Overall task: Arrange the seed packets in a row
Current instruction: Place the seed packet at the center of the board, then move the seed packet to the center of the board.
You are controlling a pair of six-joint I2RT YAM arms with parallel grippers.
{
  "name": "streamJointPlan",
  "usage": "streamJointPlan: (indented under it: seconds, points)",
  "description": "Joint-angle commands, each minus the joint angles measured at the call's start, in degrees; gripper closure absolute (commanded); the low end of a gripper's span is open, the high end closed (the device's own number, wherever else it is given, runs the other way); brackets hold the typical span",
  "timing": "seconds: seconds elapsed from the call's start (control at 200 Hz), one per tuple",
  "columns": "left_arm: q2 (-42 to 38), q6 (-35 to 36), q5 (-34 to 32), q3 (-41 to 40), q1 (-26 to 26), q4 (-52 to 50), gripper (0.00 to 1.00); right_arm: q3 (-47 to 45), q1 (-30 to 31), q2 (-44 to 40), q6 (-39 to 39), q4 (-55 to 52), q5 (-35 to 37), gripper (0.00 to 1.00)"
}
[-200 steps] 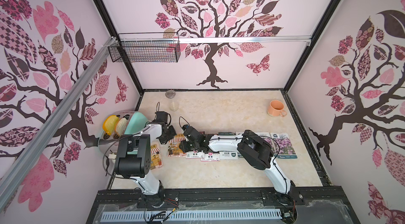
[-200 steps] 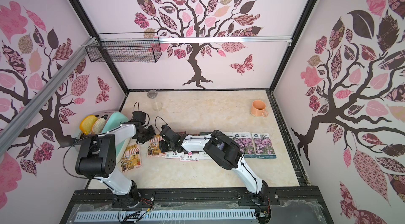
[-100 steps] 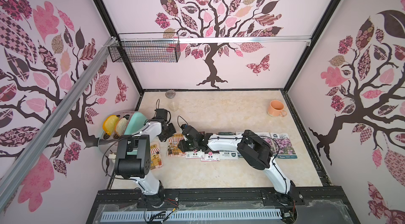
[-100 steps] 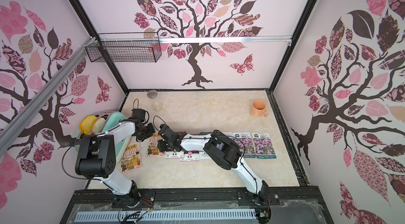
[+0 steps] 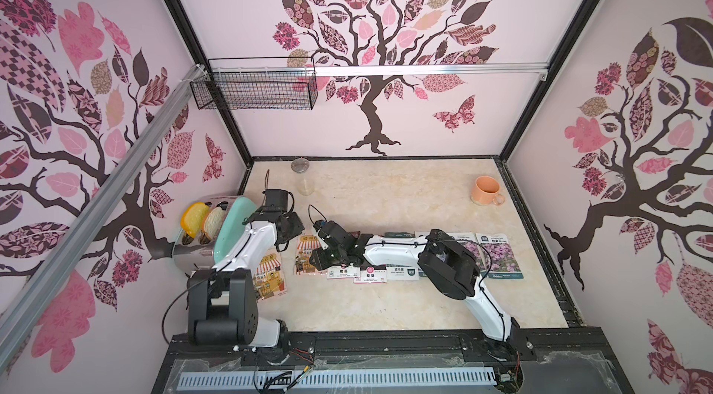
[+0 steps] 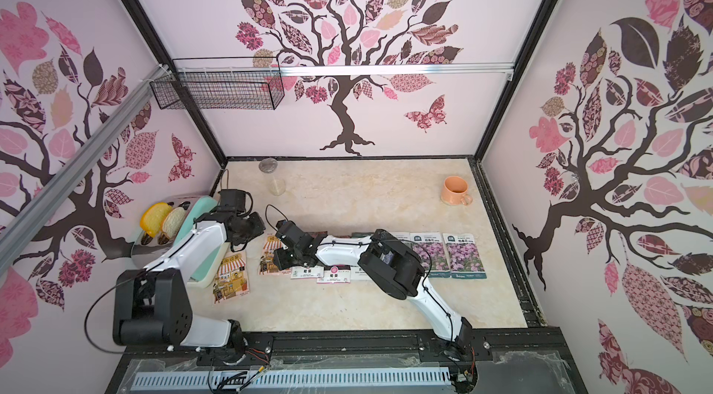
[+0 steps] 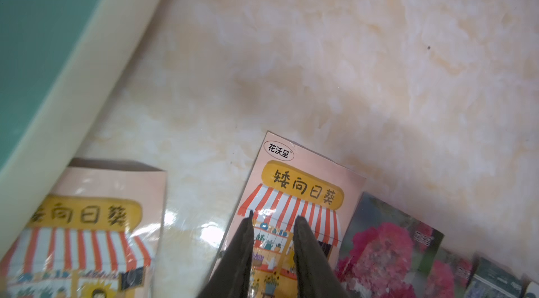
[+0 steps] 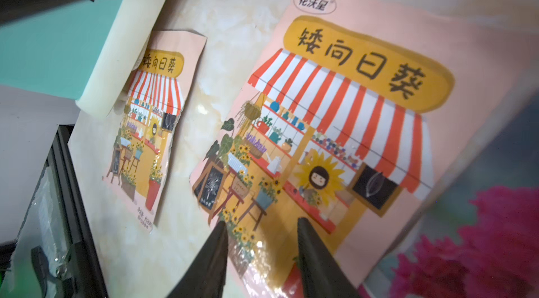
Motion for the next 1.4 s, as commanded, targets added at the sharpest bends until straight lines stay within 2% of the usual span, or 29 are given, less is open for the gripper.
streamJointPlan:
  seconds: [0.0, 0.085, 0.215, 0.3, 0.45, 0.535, 0.64, 0.805, 0.98, 1.395]
  points:
    - [-5.6, -3.8, -2.7, -2.8, 3.1, -7.0, 0.69, 3.6, 0.2, -2.9, -5.0, -3.8, -6.7, 0.57]
    - [-9.3, -4.4, 0.4, -6.0, 6.2, -8.0, 0.68, 5.5, 0.2, -2.8, -7.4, -5.4, -10.8, 0.57]
    - [-12.6, -5.8, -1.0, -8.5, 7.1, -11.0, 0.68, 10.2, 0.0, -0.2, -8.1, -8.7, -17.2, 0.56]
    - [-14.6, -7.7, -0.7, -10.9, 8.5, -10.4, 0.70, 13.1, 0.0, 1.5, -7.5, -9.0, -18.1, 0.57]
    - [-17.9, -9.6, -5.0, -14.4, 10.3, -8.6, 0.70, 22.8, 0.0, 6.6, -6.1, -12.8, -20.5, 0.57]
    - [-18.9, -10.0, -3.8, -16.2, 12.9, -7.3, 0.70, 25.7, 0.5, 8.8, -5.4, -13.6, -21.1, 0.58]
    - [-17.4, -9.8, -1.3, -17.8, 15.5, -4.9, 0.70, 26.9, 0.6, 10.0, -5.6, -14.1, -21.4, 0.58]
    - [-11.4, -8.4, -2.8, -16.1, 15.6, -5.5, 0.74, 27.5, -0.2, 10.1, -7.3, -16.5, -21.3, 0.58]
    - [-9.9, -7.9, -5.9, -16.4, 15.8, -4.7, 0.75, 28.7, -0.9, 10.8, -9.0, -18.5, -22.6, 0.58]
    - [-6.0, -5.9, -5.5, -15.5, 15.9, -2.0, 0.80, 22.8, -4.6, 8.3, -9.3, -15.5, -23.9, 0.58]
